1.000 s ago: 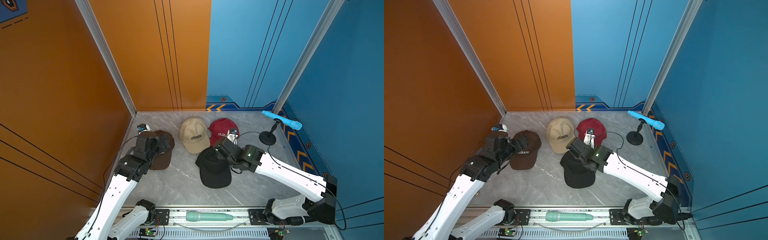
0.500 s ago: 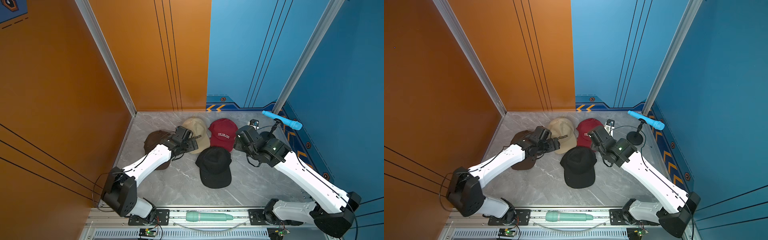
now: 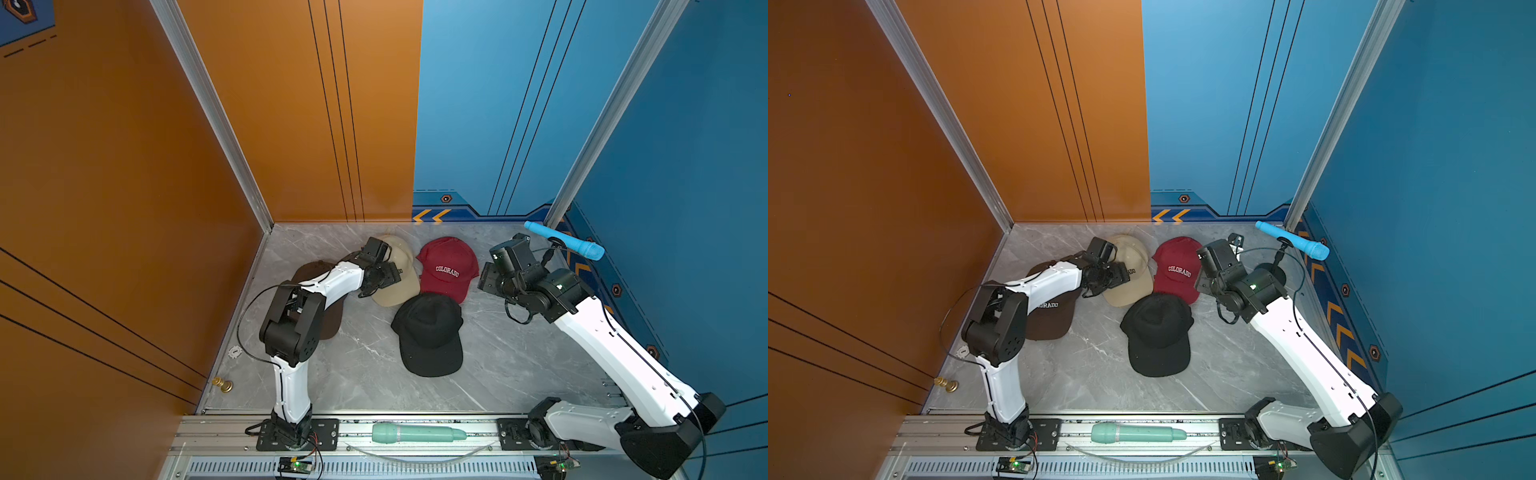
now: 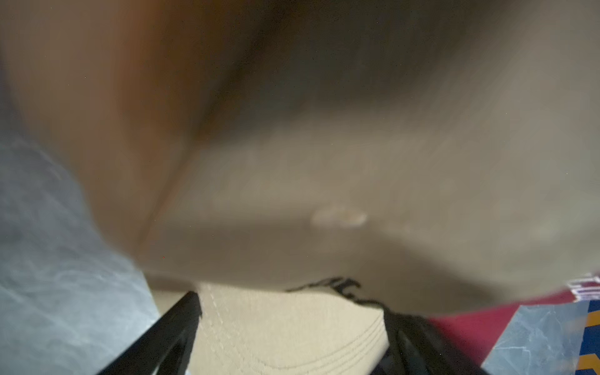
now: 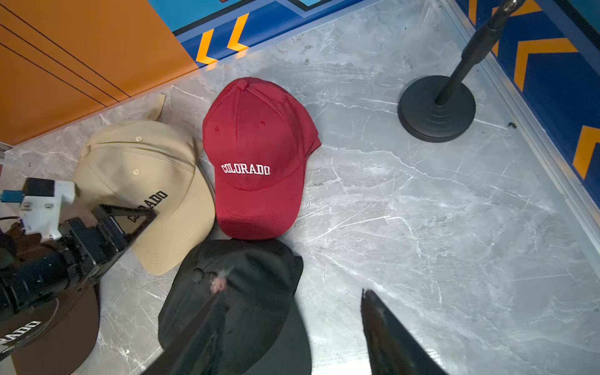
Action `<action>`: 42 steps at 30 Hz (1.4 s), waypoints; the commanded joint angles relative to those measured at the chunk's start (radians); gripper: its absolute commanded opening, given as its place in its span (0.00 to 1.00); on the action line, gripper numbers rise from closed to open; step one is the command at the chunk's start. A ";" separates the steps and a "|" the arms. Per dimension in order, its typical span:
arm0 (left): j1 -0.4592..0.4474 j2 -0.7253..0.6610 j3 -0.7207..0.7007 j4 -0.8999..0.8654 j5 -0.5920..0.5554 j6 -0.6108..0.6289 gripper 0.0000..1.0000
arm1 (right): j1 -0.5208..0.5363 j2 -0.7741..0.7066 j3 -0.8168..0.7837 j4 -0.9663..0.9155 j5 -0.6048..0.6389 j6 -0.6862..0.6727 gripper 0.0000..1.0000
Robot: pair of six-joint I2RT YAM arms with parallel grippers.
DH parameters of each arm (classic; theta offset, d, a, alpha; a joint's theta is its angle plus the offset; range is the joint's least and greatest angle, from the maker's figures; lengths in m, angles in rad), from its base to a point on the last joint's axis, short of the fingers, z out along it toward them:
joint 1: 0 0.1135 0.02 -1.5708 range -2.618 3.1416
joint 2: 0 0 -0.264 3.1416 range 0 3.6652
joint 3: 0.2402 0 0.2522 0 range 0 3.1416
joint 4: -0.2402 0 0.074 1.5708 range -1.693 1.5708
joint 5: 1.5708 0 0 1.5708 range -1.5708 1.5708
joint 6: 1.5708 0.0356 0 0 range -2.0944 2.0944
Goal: Stack the baseball caps by color
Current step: Move the baseball cap to the center of the board.
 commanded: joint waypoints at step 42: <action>0.095 -0.055 0.232 -0.158 0.018 0.132 0.93 | -0.076 0.052 0.047 0.073 -0.082 -0.081 0.74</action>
